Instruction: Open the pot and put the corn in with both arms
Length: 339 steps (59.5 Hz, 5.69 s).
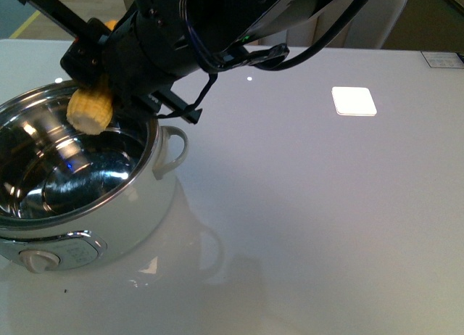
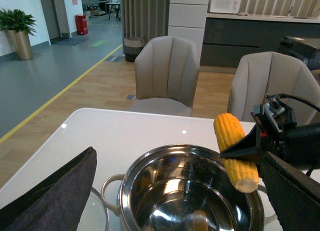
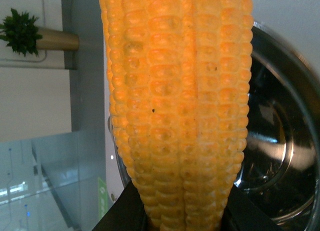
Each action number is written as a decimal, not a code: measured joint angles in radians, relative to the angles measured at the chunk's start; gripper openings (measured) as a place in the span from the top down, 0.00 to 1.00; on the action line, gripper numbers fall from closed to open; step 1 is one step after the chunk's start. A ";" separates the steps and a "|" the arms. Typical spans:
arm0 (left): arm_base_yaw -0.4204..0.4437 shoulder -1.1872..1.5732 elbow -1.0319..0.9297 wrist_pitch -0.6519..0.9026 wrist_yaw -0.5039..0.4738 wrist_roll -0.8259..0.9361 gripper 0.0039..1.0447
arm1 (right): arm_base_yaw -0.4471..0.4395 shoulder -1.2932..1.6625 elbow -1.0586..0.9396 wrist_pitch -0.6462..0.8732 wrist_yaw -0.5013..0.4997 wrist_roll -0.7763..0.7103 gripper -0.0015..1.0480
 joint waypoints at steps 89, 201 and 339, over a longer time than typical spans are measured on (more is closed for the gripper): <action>0.000 0.000 0.000 0.000 0.000 0.000 0.06 | -0.355 -0.520 -0.569 0.128 -0.009 -0.009 0.09; 0.000 0.000 0.000 0.000 0.000 0.000 0.06 | -0.728 -1.884 -1.476 0.208 0.277 -0.961 0.98; 0.000 0.000 0.000 0.000 0.000 0.000 0.06 | -0.728 -2.254 -1.476 -0.166 0.277 -0.961 0.08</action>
